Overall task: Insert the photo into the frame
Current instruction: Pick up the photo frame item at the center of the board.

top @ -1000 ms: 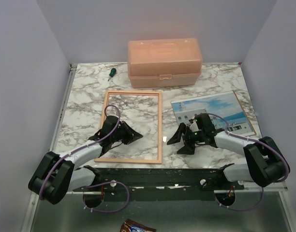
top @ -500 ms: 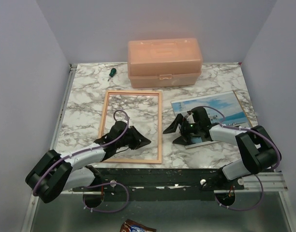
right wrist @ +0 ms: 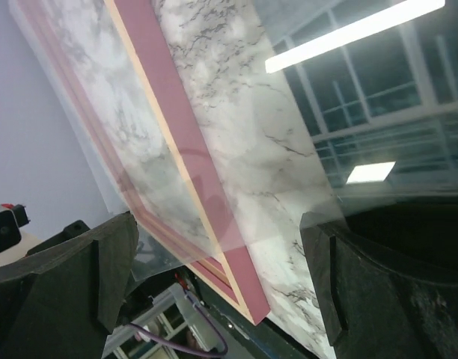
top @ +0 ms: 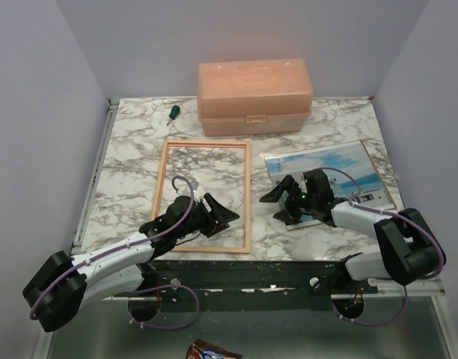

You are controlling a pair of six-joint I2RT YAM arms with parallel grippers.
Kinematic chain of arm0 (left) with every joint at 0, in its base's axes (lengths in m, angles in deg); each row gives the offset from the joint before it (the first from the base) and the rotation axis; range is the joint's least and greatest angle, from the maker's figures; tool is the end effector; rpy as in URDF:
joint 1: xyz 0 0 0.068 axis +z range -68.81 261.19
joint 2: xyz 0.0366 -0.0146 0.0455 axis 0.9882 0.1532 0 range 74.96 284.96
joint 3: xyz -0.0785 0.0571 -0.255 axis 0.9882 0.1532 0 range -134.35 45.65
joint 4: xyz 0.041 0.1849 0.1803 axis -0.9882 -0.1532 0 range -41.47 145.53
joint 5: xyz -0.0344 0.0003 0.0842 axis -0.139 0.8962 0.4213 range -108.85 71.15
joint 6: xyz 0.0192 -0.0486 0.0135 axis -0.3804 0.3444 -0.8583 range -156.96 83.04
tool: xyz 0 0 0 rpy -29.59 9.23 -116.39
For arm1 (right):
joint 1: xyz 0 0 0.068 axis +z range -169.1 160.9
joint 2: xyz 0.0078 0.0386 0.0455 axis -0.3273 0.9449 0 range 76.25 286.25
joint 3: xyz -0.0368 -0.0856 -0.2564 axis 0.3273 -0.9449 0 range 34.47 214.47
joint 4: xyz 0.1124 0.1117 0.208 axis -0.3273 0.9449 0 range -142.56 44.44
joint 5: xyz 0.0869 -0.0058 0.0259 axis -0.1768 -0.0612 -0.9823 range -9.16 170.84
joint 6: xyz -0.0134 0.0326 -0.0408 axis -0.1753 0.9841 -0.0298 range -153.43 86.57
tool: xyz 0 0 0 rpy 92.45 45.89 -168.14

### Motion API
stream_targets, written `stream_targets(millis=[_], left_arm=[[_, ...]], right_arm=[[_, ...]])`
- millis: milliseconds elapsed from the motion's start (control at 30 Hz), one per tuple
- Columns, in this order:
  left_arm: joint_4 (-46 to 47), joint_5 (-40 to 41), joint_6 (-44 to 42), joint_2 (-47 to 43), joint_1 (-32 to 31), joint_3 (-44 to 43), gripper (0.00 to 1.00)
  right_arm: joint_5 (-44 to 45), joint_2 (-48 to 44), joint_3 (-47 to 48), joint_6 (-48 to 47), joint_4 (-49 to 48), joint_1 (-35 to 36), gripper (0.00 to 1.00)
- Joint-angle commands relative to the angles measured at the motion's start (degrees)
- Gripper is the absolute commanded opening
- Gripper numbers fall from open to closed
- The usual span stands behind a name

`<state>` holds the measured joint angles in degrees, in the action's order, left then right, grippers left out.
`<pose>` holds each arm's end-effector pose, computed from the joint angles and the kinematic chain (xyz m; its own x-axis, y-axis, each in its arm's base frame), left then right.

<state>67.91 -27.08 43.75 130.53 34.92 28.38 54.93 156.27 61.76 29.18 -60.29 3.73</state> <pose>0.1335 -0.1469 0.1787 -0.8424 -0.5324 -0.0834 -0.1683 0.4070 -0.8978 0.2201 0.1095 0.1398 -0.8625 0.5035 -0.0509 0.2872 0.5698 0.7699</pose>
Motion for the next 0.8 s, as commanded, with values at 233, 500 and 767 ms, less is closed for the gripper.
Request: stream_targets(millis=[233,500,767], left_arm=[[-9.6,3.8,-0.6,-5.7,-1.4,1.0,0.64],[-8.2,2.4,-0.2,-4.1,-3.4,1.4,0.64],[-5.7,1.8,0.7,-3.1,-5.0,1.3,0.64]], right_arm=[[7.7,-5.9,-8.7,8.8,-13.4,-1.7,0.98],[7.9,-10.3,-10.8,12.6,-18.9,-1.9,0.93],[10.5,-11.9,-9.9,11.6,-19.1,-1.9,0.84]])
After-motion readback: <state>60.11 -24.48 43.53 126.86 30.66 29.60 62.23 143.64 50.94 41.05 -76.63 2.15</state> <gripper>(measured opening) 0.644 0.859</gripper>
